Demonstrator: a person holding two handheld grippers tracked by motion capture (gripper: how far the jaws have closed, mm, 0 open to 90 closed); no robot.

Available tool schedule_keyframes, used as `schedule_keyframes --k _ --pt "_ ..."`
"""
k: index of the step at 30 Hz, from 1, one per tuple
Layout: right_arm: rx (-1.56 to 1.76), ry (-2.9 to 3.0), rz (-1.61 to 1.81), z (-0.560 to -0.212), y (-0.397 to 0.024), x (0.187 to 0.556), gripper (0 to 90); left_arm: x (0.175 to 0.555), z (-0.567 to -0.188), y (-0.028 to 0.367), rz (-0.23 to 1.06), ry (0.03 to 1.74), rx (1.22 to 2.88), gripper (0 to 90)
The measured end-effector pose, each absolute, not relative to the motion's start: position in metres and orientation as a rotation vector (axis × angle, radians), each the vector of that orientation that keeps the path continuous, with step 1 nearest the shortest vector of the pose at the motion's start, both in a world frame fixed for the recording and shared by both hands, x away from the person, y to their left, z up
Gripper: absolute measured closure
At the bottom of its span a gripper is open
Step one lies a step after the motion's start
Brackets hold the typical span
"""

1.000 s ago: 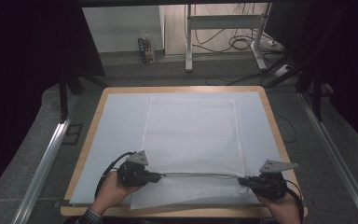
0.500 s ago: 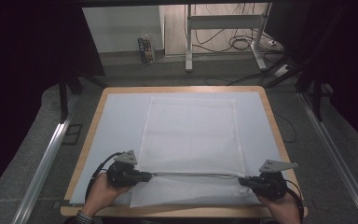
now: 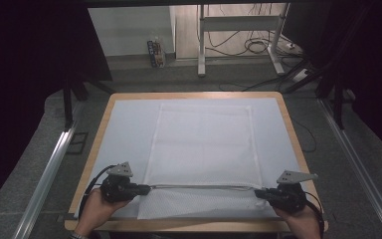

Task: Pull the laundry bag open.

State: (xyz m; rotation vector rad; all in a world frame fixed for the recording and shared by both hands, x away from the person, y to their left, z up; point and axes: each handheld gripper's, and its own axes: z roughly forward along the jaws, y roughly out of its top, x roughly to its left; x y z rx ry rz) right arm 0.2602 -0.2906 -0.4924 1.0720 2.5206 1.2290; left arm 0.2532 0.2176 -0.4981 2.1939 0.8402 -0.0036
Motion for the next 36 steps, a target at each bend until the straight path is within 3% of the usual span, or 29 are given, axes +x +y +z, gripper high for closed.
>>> schedule_keyframes --k 36 --pt "1.113 2.551 1.177 -0.496 -0.290 0.261 83.8 0.241 -0.511 0.240 -0.005 0.937 2.217 86.9"
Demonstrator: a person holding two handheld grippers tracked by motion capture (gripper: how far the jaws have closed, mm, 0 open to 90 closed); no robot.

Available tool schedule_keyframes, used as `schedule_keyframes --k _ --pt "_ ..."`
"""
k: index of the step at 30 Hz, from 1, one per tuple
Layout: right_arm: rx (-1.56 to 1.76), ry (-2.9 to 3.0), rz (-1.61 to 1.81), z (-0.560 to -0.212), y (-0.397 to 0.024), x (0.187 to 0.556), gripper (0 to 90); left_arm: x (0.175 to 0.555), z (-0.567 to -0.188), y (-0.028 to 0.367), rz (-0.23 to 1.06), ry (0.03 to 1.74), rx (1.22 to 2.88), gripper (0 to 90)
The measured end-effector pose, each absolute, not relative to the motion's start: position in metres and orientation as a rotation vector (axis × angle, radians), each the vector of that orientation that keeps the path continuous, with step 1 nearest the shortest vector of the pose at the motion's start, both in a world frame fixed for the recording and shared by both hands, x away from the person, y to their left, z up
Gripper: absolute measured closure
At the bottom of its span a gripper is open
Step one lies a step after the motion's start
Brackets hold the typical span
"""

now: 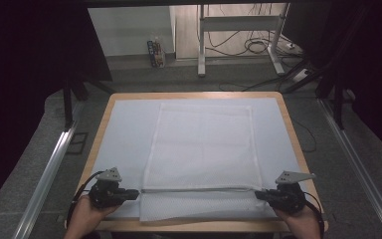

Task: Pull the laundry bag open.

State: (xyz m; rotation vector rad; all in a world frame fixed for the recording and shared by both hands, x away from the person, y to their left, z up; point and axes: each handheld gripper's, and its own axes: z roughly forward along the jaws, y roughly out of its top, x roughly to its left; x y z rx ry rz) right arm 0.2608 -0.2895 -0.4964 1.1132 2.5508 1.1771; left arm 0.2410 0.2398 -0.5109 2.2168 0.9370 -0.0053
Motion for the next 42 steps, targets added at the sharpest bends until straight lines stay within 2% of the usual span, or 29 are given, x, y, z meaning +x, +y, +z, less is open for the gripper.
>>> schedule_keyframes --k 9,13,17,18,21,24,26,34,42 --pt "1.065 2.643 1.076 -0.502 -0.281 0.255 77.2 0.237 -0.517 0.234 -0.007 0.948 2.274 85.6" --pt "1.058 2.658 1.062 -0.503 -0.280 0.252 70.1 0.235 -0.520 0.235 0.025 0.967 2.261 81.8" --pt "1.051 2.616 1.103 -0.501 -0.282 0.253 55.7 0.233 -0.519 0.238 0.063 0.963 2.214 65.5" --pt "1.044 2.606 1.108 -0.500 -0.282 0.254 49.5 0.233 -0.519 0.237 0.078 0.968 2.200 57.1" --pt "1.019 2.584 1.109 -0.500 -0.280 0.255 38.5 0.233 -0.519 0.233 0.127 0.973 2.179 40.3" --pt "0.988 2.562 1.114 -0.499 -0.278 0.255 29.7 0.231 -0.519 0.227 0.186 0.959 2.188 27.0" --pt "0.967 2.543 1.115 -0.498 -0.277 0.255 23.7 0.229 -0.518 0.224 0.218 0.953 2.185 21.2" --pt "0.965 2.474 1.153 -0.494 -0.280 0.251 12.5 0.213 -0.513 0.223 0.319 0.987 2.151 3.7" --pt "0.964 2.468 1.118 -0.494 -0.282 0.241 6.0 0.183 -0.521 0.242 0.434 1.058 2.055 0.0"
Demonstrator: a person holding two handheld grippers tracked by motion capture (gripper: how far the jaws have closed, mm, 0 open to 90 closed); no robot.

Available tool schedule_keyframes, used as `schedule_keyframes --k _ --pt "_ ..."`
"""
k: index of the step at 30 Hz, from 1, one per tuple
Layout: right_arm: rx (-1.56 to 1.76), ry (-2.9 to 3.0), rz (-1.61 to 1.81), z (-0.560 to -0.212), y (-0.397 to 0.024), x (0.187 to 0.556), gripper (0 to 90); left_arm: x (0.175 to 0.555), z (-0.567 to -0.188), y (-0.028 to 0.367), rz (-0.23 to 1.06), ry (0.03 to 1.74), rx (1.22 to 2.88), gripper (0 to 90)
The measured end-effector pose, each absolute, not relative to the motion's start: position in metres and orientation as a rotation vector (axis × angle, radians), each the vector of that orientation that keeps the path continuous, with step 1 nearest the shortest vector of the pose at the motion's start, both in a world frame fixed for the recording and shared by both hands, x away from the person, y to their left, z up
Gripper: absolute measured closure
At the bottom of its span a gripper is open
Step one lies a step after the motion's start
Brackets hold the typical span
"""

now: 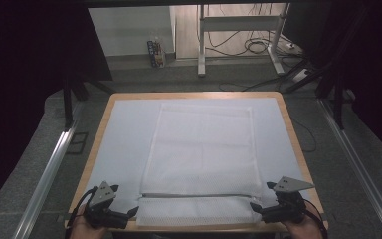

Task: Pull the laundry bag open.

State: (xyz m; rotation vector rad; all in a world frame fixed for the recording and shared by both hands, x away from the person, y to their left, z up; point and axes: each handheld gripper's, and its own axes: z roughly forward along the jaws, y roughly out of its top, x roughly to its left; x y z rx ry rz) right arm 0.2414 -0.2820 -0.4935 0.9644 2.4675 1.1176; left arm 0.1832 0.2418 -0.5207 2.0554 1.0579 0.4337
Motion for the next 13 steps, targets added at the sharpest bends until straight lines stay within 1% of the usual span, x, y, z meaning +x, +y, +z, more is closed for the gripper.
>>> schedule_keyframes --k 1,3,6,13 --pt "0.968 2.471 1.115 -0.494 -0.283 0.239 5.3 0.181 -0.522 0.245 0.432 1.071 2.051 0.0" --pt "0.987 2.478 1.115 -0.496 -0.287 0.233 3.7 0.179 -0.521 0.250 0.439 1.092 1.991 0.0" --pt "1.017 2.497 1.119 -0.500 -0.293 0.226 2.3 0.180 -0.522 0.253 0.421 1.107 1.977 0.0" --pt "1.029 2.507 1.153 -0.500 -0.296 0.227 1.9 0.181 -0.523 0.243 0.456 1.076 2.055 0.3"
